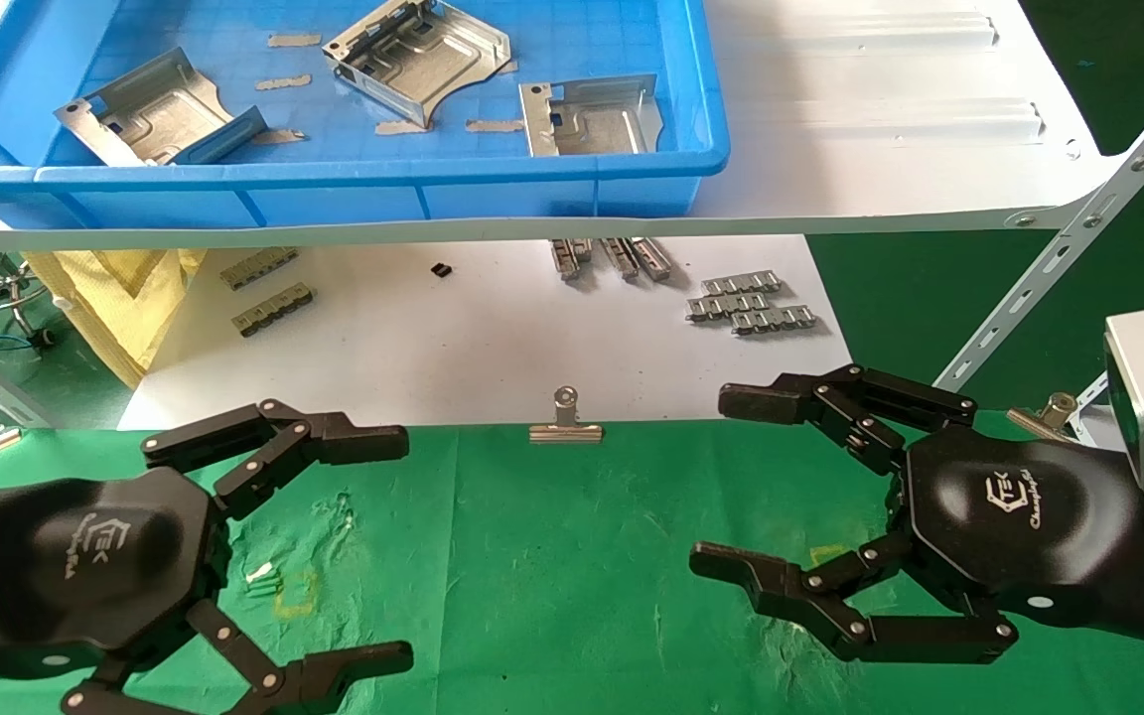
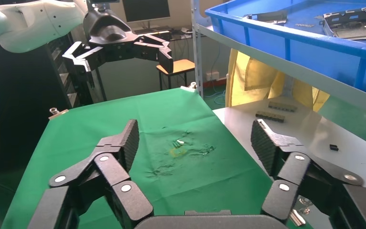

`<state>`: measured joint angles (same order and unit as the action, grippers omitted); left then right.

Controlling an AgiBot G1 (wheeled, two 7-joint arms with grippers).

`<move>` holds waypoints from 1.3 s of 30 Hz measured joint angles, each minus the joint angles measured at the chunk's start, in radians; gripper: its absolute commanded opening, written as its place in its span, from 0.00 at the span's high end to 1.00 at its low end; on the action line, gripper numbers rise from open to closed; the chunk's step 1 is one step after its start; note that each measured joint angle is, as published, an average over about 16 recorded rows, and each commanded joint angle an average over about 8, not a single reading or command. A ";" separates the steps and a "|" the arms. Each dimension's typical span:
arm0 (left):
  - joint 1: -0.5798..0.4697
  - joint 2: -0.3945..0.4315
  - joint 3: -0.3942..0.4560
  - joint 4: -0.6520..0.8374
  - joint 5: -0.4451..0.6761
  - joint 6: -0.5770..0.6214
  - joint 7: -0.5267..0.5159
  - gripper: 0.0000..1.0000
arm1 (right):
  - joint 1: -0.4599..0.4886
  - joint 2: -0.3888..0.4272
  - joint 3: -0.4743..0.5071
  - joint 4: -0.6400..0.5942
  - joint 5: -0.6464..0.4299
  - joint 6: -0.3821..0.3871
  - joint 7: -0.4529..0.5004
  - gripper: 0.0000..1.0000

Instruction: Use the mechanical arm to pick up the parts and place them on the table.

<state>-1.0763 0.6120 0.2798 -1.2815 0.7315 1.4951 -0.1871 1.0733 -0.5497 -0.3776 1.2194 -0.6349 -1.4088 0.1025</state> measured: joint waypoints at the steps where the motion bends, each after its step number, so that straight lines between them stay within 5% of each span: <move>1: 0.000 0.000 0.000 0.000 0.000 0.000 0.000 0.00 | 0.000 0.000 0.000 0.000 0.000 0.000 0.000 1.00; 24: -0.057 0.016 0.000 0.013 0.017 -0.025 -0.011 0.00 | 0.000 0.000 0.000 0.000 0.000 0.000 0.000 1.00; 32: -0.286 0.114 0.043 0.145 0.134 -0.109 -0.048 0.00 | 0.000 0.000 0.000 0.000 0.000 0.000 0.000 1.00; 39: -0.577 0.289 0.129 0.430 0.330 -0.233 -0.031 0.00 | 0.000 0.000 0.000 0.000 0.000 0.000 0.000 1.00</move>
<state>-1.6533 0.9005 0.4087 -0.8516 1.0617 1.2616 -0.2176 1.0733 -0.5497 -0.3776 1.2194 -0.6349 -1.4088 0.1025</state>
